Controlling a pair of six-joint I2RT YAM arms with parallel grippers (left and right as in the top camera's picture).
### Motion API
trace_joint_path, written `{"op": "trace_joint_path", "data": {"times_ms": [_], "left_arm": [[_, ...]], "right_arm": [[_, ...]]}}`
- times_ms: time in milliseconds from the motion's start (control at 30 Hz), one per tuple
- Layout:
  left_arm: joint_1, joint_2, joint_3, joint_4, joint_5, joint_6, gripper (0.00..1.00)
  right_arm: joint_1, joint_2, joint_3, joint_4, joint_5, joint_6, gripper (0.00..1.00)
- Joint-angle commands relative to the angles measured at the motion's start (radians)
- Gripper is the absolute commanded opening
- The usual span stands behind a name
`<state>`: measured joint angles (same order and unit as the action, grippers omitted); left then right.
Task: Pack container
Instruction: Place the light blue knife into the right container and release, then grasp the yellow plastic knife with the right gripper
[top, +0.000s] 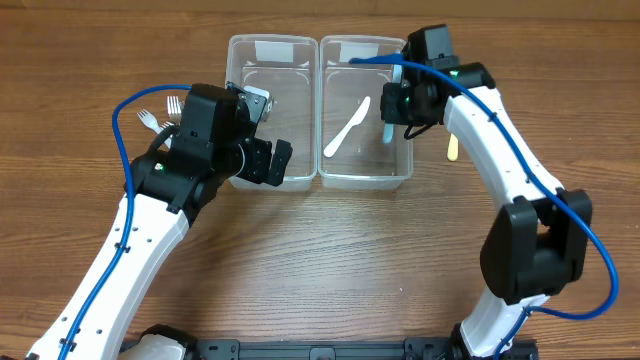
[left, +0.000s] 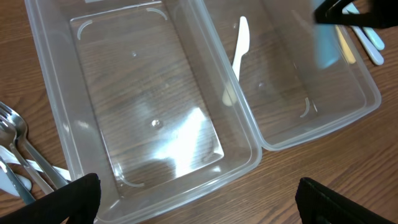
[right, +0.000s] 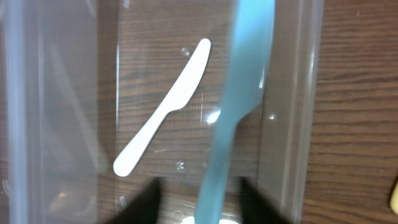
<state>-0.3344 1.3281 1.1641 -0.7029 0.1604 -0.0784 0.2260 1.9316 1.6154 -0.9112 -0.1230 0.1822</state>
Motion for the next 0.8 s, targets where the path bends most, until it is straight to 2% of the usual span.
{"op": "trace_joint_path", "data": {"times_ms": [0, 133, 200, 267, 433, 567, 767], "left_arm": [[-0.008, 0.011, 0.028, 0.004, 0.016, -0.015, 1.0], [-0.008, 0.011, 0.028, 0.004, 0.016, -0.015, 1.0], [-0.008, 0.011, 0.028, 0.004, 0.016, -0.015, 1.0], [-0.008, 0.011, 0.028, 0.004, 0.016, -0.015, 1.0], [-0.008, 0.011, 0.028, 0.004, 0.016, -0.015, 1.0], [-0.008, 0.011, 0.028, 0.003, 0.016, -0.015, 1.0], [-0.008, 0.011, 0.028, 0.003, 0.016, -0.015, 1.0]], "right_arm": [[0.004, -0.028, 0.02, 0.005, -0.003, -0.057, 0.63], [-0.022, -0.057, 0.088, -0.034, 0.015, -0.056, 0.58], [-0.054, -0.071, 0.127, -0.039, 0.052, -0.026, 0.61], [-0.138, -0.071, 0.153, -0.036, 0.115, 0.04, 0.63], [-0.257, -0.021, 0.132, -0.06, 0.115, 0.066, 0.6], [-0.328, 0.071, 0.132, -0.092, 0.113, 0.06, 0.58], [-0.341, 0.177, 0.13, -0.108, 0.032, -0.015, 0.55]]}}
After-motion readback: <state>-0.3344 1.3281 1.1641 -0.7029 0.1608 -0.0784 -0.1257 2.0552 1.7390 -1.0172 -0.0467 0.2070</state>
